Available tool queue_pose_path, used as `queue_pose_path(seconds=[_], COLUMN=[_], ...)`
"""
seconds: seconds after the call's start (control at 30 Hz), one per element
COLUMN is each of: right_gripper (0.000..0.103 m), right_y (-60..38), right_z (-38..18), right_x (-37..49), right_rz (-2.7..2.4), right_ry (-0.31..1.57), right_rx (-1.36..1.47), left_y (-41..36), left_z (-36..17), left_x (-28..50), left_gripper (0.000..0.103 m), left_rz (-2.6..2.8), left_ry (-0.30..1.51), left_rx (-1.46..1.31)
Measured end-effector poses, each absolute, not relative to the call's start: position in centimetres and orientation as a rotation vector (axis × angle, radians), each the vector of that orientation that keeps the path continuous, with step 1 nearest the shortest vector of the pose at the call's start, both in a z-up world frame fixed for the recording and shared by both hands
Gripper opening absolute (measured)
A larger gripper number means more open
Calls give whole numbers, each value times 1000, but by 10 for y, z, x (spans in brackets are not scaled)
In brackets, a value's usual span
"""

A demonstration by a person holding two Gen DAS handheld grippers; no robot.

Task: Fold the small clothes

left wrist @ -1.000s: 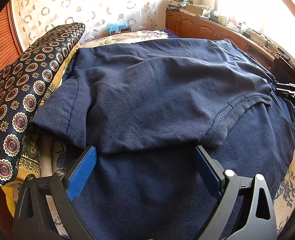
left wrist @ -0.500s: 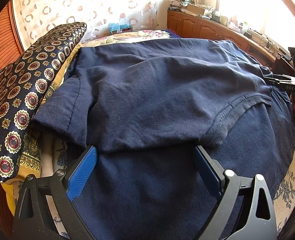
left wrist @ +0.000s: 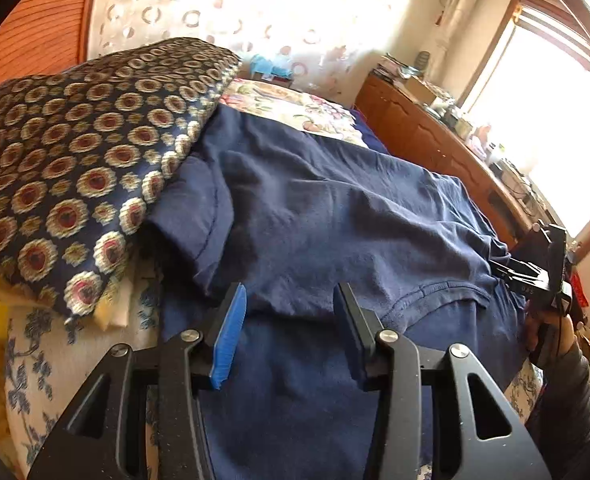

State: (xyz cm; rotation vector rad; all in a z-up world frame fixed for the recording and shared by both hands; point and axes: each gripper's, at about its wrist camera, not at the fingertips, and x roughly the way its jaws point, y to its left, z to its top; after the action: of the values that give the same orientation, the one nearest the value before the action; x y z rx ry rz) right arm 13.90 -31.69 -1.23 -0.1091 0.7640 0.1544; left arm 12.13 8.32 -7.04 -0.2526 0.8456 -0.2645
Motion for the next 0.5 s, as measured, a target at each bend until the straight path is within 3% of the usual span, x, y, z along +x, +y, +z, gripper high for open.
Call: queue_pose_path(seconds=[0.43, 0.5], right_gripper=[86, 86], right_y=[-318, -318], right_z=[-12, -12], right_x=[139, 139], right_rz=[156, 156], right_ry=[764, 764], right_rx=[-110, -110], left_y=[91, 90], left_z=[-92, -90], left_x=[146, 150], left_gripper=[47, 42], left_rz=[-101, -110], left_ry=[866, 857], left_rx=[-158, -134])
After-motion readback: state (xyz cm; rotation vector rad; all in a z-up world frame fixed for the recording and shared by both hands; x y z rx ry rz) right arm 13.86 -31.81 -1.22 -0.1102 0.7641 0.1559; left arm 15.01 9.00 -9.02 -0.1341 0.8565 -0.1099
